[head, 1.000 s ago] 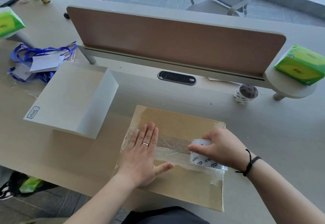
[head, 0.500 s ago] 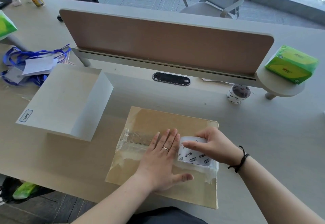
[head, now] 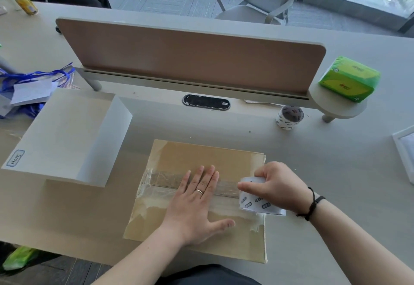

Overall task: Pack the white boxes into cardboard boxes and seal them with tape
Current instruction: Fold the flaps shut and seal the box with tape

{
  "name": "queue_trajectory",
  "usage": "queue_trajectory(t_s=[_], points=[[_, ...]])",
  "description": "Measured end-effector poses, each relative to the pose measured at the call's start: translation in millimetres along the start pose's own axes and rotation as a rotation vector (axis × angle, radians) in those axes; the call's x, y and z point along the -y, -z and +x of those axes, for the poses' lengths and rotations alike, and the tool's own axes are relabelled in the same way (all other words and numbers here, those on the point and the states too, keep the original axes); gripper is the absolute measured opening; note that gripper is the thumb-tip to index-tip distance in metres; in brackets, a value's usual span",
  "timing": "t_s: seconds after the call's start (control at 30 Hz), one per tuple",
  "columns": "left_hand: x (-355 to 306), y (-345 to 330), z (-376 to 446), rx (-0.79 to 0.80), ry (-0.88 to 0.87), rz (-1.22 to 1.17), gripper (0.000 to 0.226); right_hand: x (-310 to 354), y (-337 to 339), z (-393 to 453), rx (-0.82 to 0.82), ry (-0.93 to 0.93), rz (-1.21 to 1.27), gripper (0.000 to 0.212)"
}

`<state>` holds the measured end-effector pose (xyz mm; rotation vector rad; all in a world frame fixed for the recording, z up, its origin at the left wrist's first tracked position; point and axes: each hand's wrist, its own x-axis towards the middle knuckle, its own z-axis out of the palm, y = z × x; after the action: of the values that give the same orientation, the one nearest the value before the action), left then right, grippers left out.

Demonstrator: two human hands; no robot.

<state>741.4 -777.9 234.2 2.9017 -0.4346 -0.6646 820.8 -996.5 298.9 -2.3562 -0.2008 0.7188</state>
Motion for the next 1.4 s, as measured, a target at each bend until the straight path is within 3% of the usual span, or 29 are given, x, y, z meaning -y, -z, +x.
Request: queue_trajectory(t_s=[0.1,0.33,0.43,0.6,0.73,1.1,1.4], points=[[-0.8,1.9,0.4,0.008,-0.002,0.021,0.112,-2.1,4.3,-1.5,-0.009,0.025,-0.054,0.065],[-1.6,-0.1,2.0,0.005,0.007,0.026,0.114,-24.8,13.4,-8.0,0.168,0.06,0.38,0.053],[-3.3,1.6,1.3,0.018,0.018,0.042,0.116,-17.7,8.2,-8.7,0.116,0.022,0.268,0.052],[-4.3,1.8,1.3,0.011,0.025,0.039,0.114,-25.8,24.4,-15.7,-0.057,-0.098,-0.355,0.066],[-4.8,2.1,1.3,0.005,0.034,0.035,0.113,-44.2,26.0,-20.7,-0.005,-0.127,-0.192,0.07],[-33.4,13.9,7.5,0.097,0.029,0.086,0.119,-48.6,27.5,-14.6,-0.015,-0.137,-0.325,0.067],[-45.1,7.6,13.3,0.1,0.017,0.14,0.115,-71.5,17.5,-9.6,0.007,-0.178,-0.263,0.068]])
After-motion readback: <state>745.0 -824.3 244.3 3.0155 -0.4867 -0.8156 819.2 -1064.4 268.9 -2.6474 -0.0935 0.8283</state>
